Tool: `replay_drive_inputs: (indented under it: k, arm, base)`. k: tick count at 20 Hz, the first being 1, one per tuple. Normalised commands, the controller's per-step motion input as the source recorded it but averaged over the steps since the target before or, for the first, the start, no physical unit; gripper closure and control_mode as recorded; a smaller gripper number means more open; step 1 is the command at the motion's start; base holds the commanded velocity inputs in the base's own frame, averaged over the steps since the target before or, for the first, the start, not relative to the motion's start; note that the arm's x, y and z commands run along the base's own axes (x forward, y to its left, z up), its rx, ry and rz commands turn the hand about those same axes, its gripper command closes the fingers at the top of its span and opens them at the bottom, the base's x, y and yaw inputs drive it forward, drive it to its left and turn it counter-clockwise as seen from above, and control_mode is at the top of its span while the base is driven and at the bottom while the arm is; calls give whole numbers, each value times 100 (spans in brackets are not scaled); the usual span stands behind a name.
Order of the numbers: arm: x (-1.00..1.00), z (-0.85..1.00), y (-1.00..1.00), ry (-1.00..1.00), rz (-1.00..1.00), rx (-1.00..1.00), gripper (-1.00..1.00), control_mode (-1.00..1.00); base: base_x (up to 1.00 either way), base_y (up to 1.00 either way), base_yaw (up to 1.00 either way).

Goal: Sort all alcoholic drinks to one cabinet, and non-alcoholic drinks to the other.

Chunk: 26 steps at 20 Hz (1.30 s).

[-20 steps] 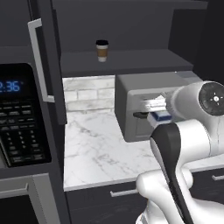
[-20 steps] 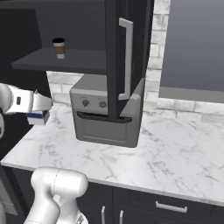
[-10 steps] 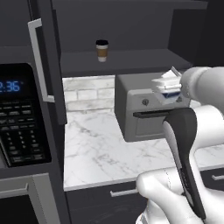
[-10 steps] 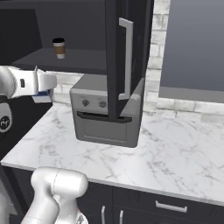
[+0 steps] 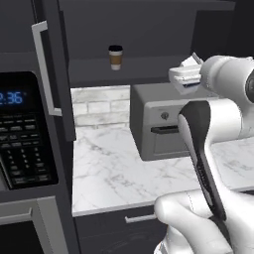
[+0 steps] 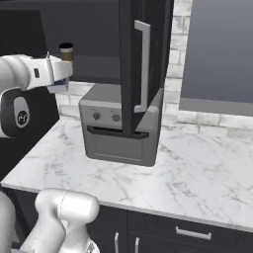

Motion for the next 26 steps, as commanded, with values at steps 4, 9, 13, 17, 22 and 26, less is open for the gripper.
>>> replay_drive_inputs:
  k: [4,9,13,17,22,26]
  arm:
    - [69,34,-8,1,-2,0,100,-100]
    - [68,0,-7,0,-1,0,100,-100]
    - [79,-11,-10,0,-1,0,100,-100]
    - [86,-14,-10,0,-2,0,100,-100]
    - [71,-32,-4,1,0,0,100,-100]
    - [70,-29,0,2,-1,0,100,-100]
  base:
    - [0,0,0]
    - [0,0,0]
    - [0,0,0]
    - [0,0,0]
    - [0,0,0]
    - [0,0,0]
